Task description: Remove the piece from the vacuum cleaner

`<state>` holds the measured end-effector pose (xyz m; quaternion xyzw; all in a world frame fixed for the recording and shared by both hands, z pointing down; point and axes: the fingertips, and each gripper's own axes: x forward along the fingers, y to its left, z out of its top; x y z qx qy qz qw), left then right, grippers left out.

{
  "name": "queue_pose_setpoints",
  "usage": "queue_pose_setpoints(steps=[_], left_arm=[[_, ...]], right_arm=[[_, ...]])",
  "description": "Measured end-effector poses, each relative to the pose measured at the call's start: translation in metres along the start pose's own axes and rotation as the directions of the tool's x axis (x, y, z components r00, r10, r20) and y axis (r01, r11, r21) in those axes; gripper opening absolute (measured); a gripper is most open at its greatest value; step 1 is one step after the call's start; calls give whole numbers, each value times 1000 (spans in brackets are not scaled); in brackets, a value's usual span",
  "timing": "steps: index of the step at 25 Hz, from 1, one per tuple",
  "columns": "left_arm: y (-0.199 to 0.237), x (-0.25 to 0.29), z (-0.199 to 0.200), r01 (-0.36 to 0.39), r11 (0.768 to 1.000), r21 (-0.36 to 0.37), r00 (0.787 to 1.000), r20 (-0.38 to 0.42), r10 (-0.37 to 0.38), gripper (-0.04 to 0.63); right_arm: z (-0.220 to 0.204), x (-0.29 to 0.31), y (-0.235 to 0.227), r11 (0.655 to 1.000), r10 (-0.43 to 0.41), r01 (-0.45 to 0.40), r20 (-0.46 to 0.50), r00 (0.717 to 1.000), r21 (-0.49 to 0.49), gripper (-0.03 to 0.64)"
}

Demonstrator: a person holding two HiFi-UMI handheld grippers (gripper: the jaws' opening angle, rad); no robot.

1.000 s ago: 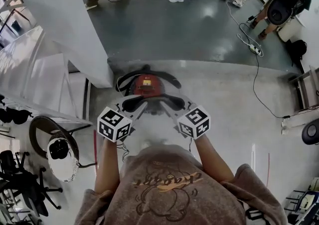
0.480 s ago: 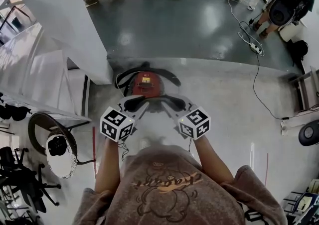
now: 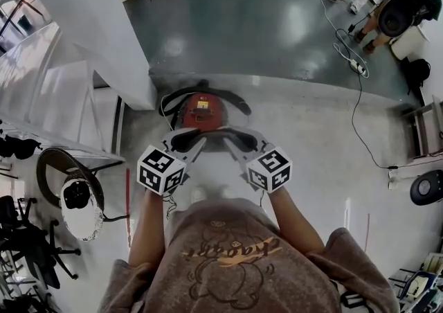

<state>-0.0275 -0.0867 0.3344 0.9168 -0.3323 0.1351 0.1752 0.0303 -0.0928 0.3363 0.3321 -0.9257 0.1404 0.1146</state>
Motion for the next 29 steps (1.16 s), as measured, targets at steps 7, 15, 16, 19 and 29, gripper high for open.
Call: queue_pose_setpoints(steps=[7, 15, 16, 19, 29], left_arm=[[0, -1, -2, -7, 1000, -14, 1000, 4, 7, 74], [0, -4, -1, -21, 1000, -18, 1000, 16, 21, 74], [0, -4, -1, -23, 1000, -20, 1000, 18, 23, 74], [0, -5, -2, -28, 999, -26, 999, 22, 28, 74], [2, -3, -6, -41, 999, -35, 999, 20, 42, 74]], right_arm=[[-1, 1, 1, 1000, 1, -1, -9, 1000, -9, 63], [0, 1, 3, 1000, -11, 11, -2, 1000, -11, 63], [1, 1, 3, 1000, -13, 13, -1, 1000, -12, 63], [0, 2, 3, 1000, -11, 11, -1, 1000, -12, 63], [-3, 4, 2, 1000, -13, 13, -9, 1000, -5, 63]])
